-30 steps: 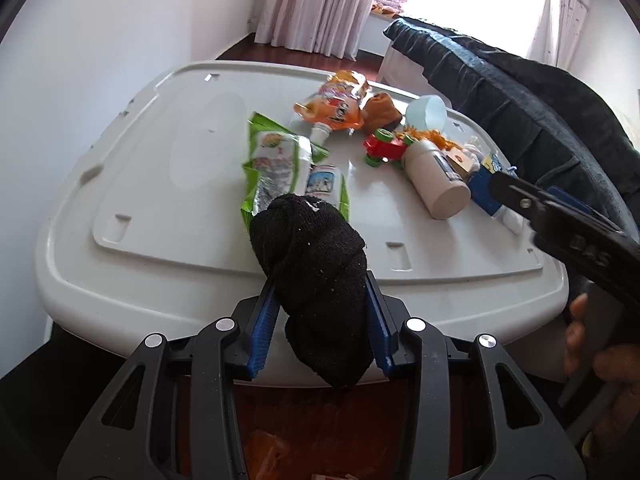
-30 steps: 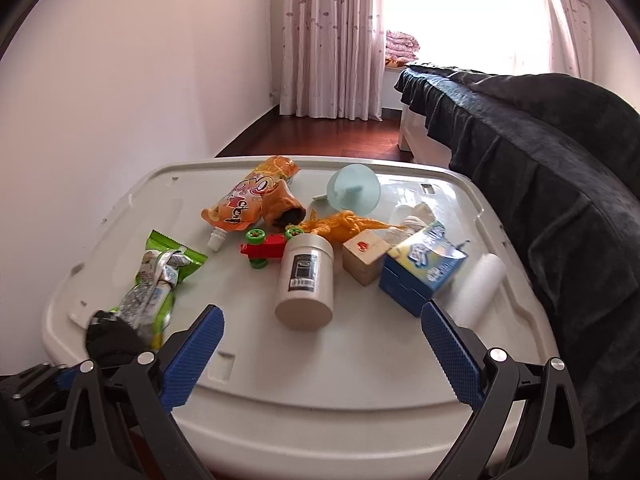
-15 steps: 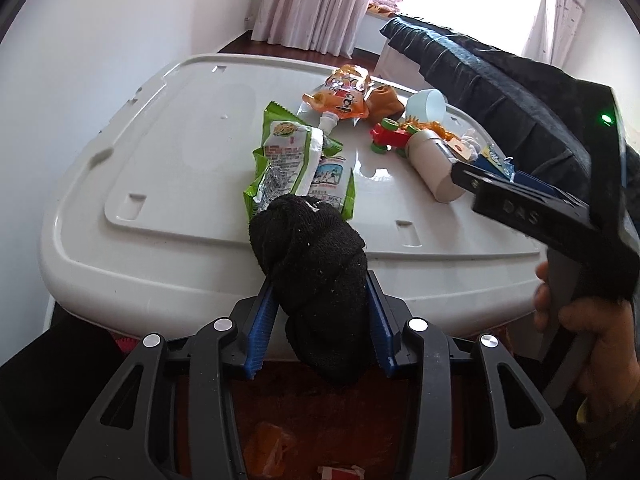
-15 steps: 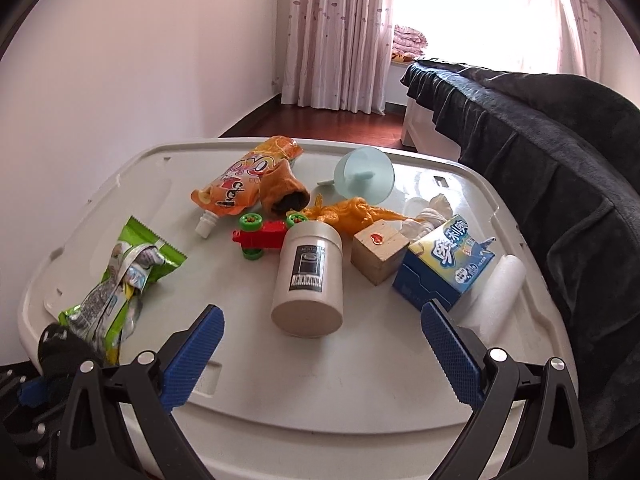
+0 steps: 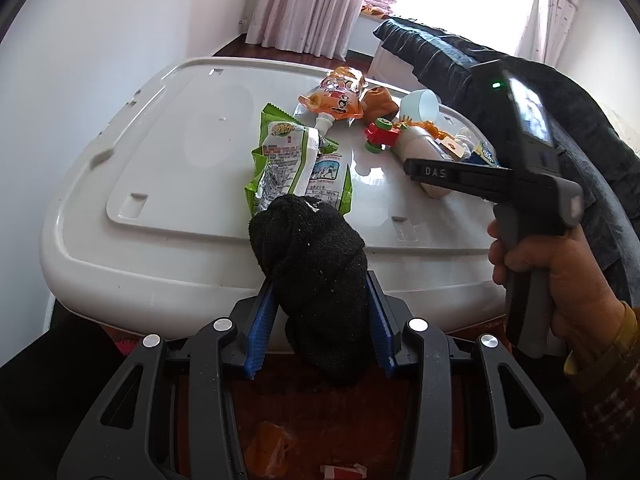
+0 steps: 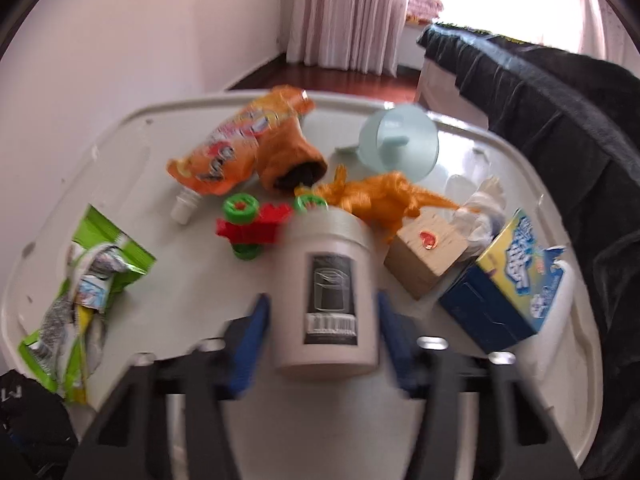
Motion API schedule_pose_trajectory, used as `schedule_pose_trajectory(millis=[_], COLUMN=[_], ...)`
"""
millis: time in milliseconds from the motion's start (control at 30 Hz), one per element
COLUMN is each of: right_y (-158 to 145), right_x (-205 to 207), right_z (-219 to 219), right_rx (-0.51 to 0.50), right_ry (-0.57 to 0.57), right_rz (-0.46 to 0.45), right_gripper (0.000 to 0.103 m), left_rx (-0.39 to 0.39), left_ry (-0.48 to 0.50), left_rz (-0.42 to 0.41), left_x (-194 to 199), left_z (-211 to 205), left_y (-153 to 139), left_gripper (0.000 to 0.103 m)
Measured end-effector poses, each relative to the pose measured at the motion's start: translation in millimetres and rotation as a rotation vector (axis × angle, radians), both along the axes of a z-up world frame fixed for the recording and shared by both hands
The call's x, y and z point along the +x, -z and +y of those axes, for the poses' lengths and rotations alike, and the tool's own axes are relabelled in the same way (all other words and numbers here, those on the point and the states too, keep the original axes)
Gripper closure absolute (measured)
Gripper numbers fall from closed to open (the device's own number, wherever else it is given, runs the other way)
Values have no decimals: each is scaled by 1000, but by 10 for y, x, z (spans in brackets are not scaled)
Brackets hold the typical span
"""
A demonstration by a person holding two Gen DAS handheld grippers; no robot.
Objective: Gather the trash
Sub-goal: 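Grasp the white jar with the right tool, then drop the sock from the left tool while the right tool drops the jar into the bin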
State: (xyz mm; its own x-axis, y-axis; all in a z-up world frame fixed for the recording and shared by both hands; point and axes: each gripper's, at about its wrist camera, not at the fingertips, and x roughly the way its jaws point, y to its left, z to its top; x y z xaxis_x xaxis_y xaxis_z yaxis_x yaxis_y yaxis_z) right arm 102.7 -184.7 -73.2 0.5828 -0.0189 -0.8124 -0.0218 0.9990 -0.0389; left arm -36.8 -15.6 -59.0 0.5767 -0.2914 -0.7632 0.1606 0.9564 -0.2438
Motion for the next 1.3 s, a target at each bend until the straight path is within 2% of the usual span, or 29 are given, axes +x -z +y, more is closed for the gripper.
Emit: schedule_pose_trajectory(millis=[133,333,500,633,733,867,1000,1133,1167,1233,1300], right_y=[-65,-387,-713,-848,-792,-539,-263,15,52,83,35], right_x=[-73,-461,-964,-1432,-1801,-2265,-2559,-2740,-2762,-2752,-2732], right_z=[-30,-11,-6,21,24,32,69,105,125,115,95], right_rx=[19,33,67,86,105,124,109,101,96,93,96], right_ry=[7,-19,-45,-76,-97,-108,-115,-115,-118,-107,-80], right_rz=[-31,-90,-122,-113,-69,27,104,192,210,220,189], right_gripper=[56,56,56,56,56,56,56,55,52,24,15], left_rx=[-15,-26,-34,-29,-22,-5,8,14,16,9,19], left_ry=[-4,11,31,56,78,114,140,142,139,128,97], left_rz=[1,-35,-66,-65,-33,34,93,117,124,127,119], left_x=[-6,-124,-377,-651,-858,-1088,-1221,-1279,-1286,-1288,-1309], left_z=[19,-9,-22,-3,6,-16,-36,-48,-42,-22,9], left_y=[-19,-158,-305,-356,-302,-144,-3,53,60,59,35], left_gripper=[61,61,61,61,61,61,61,61,60,44,29])
